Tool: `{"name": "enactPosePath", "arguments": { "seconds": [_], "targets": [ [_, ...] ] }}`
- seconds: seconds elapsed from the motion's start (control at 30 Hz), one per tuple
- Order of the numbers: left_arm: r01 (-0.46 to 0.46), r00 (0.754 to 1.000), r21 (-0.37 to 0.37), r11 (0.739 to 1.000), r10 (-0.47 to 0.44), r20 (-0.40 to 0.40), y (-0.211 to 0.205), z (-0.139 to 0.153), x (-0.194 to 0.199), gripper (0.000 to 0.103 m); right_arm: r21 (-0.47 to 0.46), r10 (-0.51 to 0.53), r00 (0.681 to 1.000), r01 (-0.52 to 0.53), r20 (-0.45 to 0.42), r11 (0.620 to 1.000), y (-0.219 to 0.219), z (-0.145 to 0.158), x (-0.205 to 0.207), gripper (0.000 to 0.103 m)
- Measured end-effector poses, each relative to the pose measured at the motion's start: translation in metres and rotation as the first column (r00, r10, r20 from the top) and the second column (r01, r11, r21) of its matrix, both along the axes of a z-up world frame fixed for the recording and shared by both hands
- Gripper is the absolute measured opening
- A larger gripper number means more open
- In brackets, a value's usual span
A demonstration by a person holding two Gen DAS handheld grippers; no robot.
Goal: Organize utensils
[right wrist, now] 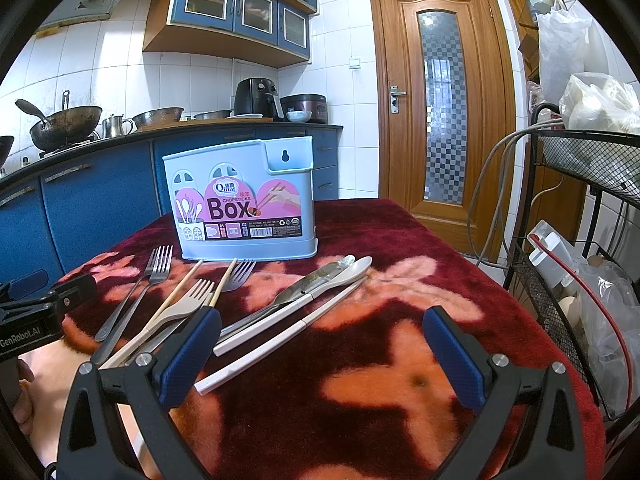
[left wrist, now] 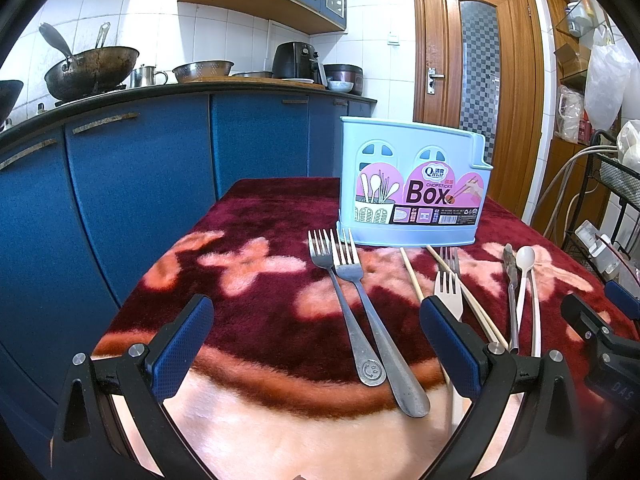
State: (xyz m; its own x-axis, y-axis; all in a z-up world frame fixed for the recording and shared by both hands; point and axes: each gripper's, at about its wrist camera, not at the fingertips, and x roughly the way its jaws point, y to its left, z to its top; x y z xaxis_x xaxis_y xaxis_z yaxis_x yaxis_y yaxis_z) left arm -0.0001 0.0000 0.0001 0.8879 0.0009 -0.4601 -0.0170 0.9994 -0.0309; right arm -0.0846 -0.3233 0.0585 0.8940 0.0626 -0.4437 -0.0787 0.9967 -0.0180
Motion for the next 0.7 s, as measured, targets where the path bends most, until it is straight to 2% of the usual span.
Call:
{"name": "enactPosePath", "arguments": {
  "seconds": [0.2,0.37,0.5,0.7],
  "targets": [
    [0.01,1.0,-0.027,1.0,-0.01,-0.018,0.002,0.001,0.006,0.103,0.024,0.012,0.999,-0.011,-0.033,1.0,-0.007,0.001,0.004,0.103],
    [0.034,0.991,-0.05,0.998,-0.04,-0.131,0.003,-0.003,0.022,0.103,0.035,0.045,0.994,-0.041,-0.103,0.999,-0.006,0.0,0.013,0.103],
    [0.065,0.979,-0.069,0.996,-0.077,-0.19,0.004,-0.003,0.037,0.103,0.052,0.058,0.988,-0.051,-0.146,0.997,-0.013,0.004,0.021,0.103],
    [0.087,0.966,0.0,0.996,-0.084,-0.246,-0.002,0.006,0.059,0.103,0.053,0.036,0.969,-0.024,-0.246,0.998,-0.035,0.012,0.041,0.103]
  ]
}}
